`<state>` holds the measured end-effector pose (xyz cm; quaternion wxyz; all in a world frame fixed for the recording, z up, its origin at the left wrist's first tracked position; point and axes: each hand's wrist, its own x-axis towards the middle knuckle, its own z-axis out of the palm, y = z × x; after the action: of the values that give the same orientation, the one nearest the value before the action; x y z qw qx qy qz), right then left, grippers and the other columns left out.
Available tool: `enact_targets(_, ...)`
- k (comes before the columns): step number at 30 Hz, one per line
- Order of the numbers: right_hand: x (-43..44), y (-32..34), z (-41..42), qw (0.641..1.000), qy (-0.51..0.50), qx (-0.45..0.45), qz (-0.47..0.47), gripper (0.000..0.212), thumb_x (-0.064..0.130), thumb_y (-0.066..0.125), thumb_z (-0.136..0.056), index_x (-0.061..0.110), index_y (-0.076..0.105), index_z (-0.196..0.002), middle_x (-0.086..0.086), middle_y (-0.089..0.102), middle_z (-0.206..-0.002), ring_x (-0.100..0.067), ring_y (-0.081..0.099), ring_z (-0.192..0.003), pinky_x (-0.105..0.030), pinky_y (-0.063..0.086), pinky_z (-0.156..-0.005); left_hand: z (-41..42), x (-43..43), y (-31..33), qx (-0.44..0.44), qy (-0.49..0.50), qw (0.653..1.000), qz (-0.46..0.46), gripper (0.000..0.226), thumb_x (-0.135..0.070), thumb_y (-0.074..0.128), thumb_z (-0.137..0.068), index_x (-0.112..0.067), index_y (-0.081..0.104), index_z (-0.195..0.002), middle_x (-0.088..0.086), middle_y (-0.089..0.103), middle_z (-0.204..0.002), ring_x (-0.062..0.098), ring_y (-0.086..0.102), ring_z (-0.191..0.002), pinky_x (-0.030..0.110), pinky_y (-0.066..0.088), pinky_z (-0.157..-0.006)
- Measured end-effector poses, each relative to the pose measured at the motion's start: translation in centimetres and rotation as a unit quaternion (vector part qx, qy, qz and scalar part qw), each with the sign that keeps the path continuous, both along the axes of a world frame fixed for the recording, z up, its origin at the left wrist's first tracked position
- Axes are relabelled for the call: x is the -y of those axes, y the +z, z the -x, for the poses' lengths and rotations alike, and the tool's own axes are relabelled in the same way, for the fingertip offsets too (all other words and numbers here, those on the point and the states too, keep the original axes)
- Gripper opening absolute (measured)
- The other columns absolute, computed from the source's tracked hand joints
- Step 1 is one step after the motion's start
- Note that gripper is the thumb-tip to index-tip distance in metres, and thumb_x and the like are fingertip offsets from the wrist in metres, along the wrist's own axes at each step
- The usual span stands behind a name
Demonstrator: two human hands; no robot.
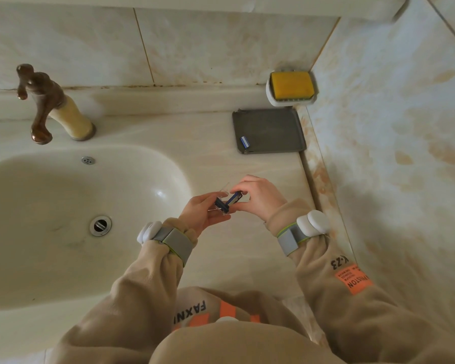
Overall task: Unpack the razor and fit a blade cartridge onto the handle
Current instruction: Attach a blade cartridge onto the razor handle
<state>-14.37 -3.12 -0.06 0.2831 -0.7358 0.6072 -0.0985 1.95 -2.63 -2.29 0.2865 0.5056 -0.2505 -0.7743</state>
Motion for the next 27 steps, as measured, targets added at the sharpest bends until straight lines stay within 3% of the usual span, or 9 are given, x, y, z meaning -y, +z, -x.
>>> enact_targets(3, 0.1, 0.5, 0.3, 1.0, 0.004, 0.001, -0.007, 0.029, 0.02, 0.073, -0.075, 0.009, 0.071, -0.101, -0.011, 0.065, -0.097, -0.014, 0.046, -0.071, -0.029, 0.042, -0.071, 0.0, -0.1, 0.1, 0.0, -0.009, 1.0, 0.001, 0.026, -0.015, 0.035, -0.098, -0.005, 0.059, -0.104, 0.018, 0.065, -0.095, 0.019, 0.072, -0.069, 0.027, 0.06, -0.068)
enact_targets(8, 0.1, 0.8, 0.4, 1.0, 0.01, -0.011, -0.003, 0.019, 0.018, 0.067, -0.081, 0.011, 0.073, -0.097, -0.009, 0.065, -0.097, -0.012, 0.046, -0.072, -0.032, 0.044, -0.073, 0.1, -0.1, 0.3, -0.005, 0.0, 1.0, -0.003, 0.025, -0.014, 0.037, -0.097, -0.004, 0.059, -0.105, 0.015, 0.067, -0.091, 0.019, 0.072, -0.069, 0.028, 0.059, -0.07)
enact_targets(12, 0.0, 0.9, 0.2, 0.998, -0.048, 0.04, -0.023, 0.01, 0.017, 0.074, -0.073, 0.014, 0.074, -0.083, -0.006, 0.067, -0.082, -0.014, 0.055, -0.069, -0.025, 0.044, -0.065, 0.1, -0.1, 0.3, -0.011, 0.001, 1.0, 0.0, 0.026, -0.014, 0.035, -0.098, -0.003, 0.058, -0.106, 0.016, 0.066, -0.092, 0.019, 0.072, -0.071, 0.028, 0.059, -0.07)
enact_targets(16, -0.3, 1.0, 0.0, 0.981, -0.135, 0.111, -0.082, 0.01, 0.017, 0.078, -0.069, 0.016, 0.073, -0.078, 0.001, 0.065, -0.068, -0.005, 0.056, -0.059, -0.009, 0.041, -0.058, 0.1, -0.2, 0.3, -0.013, -0.005, 1.0, 0.01, 0.028, -0.015, 0.034, -0.098, -0.004, 0.058, -0.108, 0.015, 0.066, -0.093, 0.018, 0.072, -0.072, 0.028, 0.059, -0.07)
enact_targets(20, -0.3, 0.7, -0.9, 0.965, -0.213, 0.135, -0.071, 0.016, 0.015, 0.077, -0.068, 0.014, 0.071, -0.082, 0.002, 0.062, -0.067, -0.01, 0.055, -0.062, -0.025, 0.046, -0.067, 0.3, -0.2, 0.4, -0.017, -0.001, 1.0, 0.01, 0.027, -0.016, 0.033, -0.099, -0.009, 0.059, -0.101, 0.013, 0.068, -0.09, 0.019, 0.072, -0.074, 0.029, 0.059, -0.071)
enact_targets(27, -0.5, 0.6, -1.5, 0.961, -0.223, 0.147, -0.068, 0.017, 0.019, 0.077, -0.068, 0.02, 0.065, -0.081, 0.001, 0.066, -0.071, -0.021, 0.065, -0.065, -0.034, 0.052, -0.067, 0.3, -0.1, 0.3, -0.012, 0.006, 1.0, 0.007, 0.028, -0.016, 0.034, -0.099, -0.003, 0.055, -0.112, 0.015, 0.067, -0.091, 0.02, 0.071, -0.075, 0.029, 0.059, -0.071)
